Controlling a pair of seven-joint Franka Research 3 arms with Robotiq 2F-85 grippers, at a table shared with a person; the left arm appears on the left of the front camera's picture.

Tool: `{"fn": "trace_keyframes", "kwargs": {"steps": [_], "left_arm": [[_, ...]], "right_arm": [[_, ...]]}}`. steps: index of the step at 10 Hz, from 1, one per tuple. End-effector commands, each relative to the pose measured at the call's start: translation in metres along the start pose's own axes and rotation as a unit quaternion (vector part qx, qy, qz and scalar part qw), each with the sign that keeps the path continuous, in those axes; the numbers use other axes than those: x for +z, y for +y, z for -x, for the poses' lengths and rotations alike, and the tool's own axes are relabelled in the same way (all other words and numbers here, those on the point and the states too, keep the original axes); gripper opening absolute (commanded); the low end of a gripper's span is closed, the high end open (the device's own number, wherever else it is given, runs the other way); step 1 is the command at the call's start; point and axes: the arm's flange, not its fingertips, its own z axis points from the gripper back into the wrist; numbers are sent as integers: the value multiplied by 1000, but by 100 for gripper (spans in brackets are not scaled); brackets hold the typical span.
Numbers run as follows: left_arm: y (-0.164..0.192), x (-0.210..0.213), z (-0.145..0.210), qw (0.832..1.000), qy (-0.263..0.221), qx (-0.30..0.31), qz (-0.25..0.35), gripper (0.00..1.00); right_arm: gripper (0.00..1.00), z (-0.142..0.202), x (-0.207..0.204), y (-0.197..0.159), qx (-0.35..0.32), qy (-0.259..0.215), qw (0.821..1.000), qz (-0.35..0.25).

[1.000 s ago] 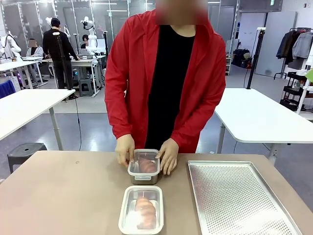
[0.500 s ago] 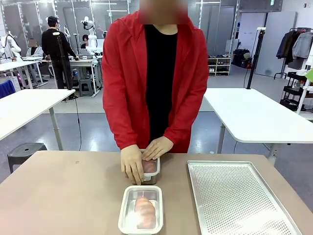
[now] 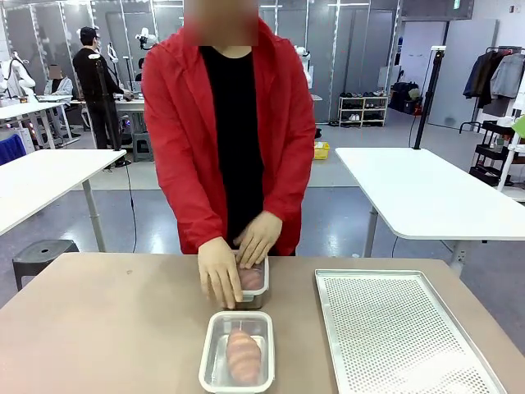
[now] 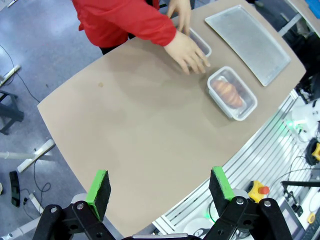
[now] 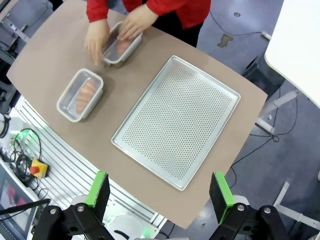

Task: Place the bread into the airtight container.
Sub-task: Pick up a Butter Roll and place it into an empty Airtight Container.

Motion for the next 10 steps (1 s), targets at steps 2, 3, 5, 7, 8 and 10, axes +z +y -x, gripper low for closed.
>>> {"fn": "trace_keyframes", "kwargs": {"steps": [2,3,5,7,8,10], "left_arm": [[0,0,0,1000,0,-3,1,100],[0,0,0,1000,0,-3,1,100],[0,0,0,1000,0,-3,1,100],[0,0,0,1000,0,-3,1,100],[0,0,0,1000,0,-3,1,100],[0,0,0,1000,0,-3,1,100]], "right_arm": [[100,-3,1,2,-10,6,1000,0],[100,-3,1,2,-10,6,1000,0],[100,-3,1,2,-10,6,1000,0],[100,-3,1,2,-10,6,1000,0],[100,-3,1,2,-10,6,1000,0],[100,-3,1,2,-10,6,1000,0]]}}
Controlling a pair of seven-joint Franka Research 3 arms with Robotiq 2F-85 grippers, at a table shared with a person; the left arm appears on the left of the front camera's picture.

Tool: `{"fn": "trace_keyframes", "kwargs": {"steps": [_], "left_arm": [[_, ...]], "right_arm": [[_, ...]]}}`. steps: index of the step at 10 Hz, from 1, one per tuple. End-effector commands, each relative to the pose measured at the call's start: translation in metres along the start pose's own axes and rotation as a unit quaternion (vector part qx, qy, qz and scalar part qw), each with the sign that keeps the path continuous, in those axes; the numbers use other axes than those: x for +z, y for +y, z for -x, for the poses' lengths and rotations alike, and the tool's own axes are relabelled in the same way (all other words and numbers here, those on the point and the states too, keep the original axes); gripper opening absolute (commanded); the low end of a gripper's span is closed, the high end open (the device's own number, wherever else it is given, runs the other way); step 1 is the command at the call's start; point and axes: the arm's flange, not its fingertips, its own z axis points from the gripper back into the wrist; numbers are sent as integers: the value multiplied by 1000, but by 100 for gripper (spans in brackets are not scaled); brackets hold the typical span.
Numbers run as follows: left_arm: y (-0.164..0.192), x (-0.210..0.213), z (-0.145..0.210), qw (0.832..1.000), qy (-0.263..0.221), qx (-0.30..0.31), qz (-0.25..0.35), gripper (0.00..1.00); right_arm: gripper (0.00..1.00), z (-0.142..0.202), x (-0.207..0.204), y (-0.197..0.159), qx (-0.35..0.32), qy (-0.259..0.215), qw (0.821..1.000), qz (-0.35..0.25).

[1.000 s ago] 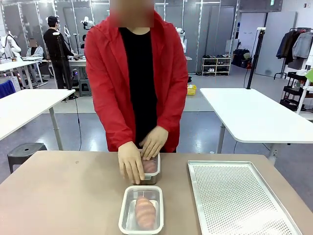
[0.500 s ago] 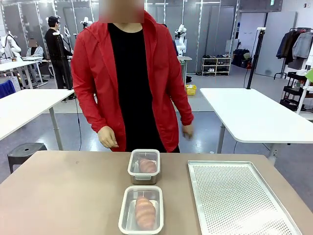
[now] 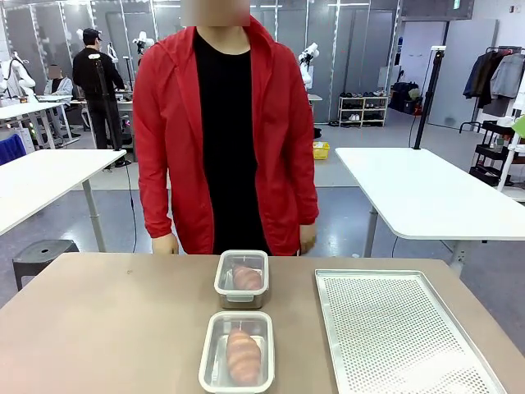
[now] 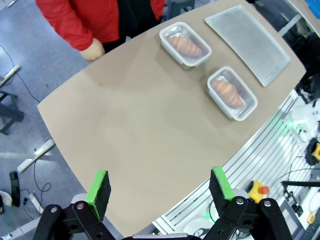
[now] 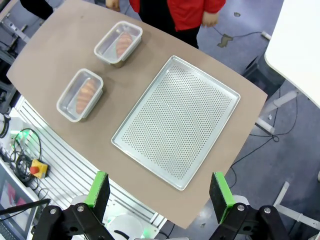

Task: Place the bread into the airtight container.
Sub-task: Pick up a Butter Roll and place it into an empty Airtight Container.

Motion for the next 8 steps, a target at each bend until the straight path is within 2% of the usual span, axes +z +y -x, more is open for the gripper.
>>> {"fn": "trace_keyframes", "kwargs": {"steps": [1,8], "left_arm": [[0,0,0,1000,0,-3,1,100],[0,0,0,1000,0,-3,1,100]], "right_arm": [[100,-3,1,2,-10,6,1000,0],[100,-3,1,2,-10,6,1000,0]]}}
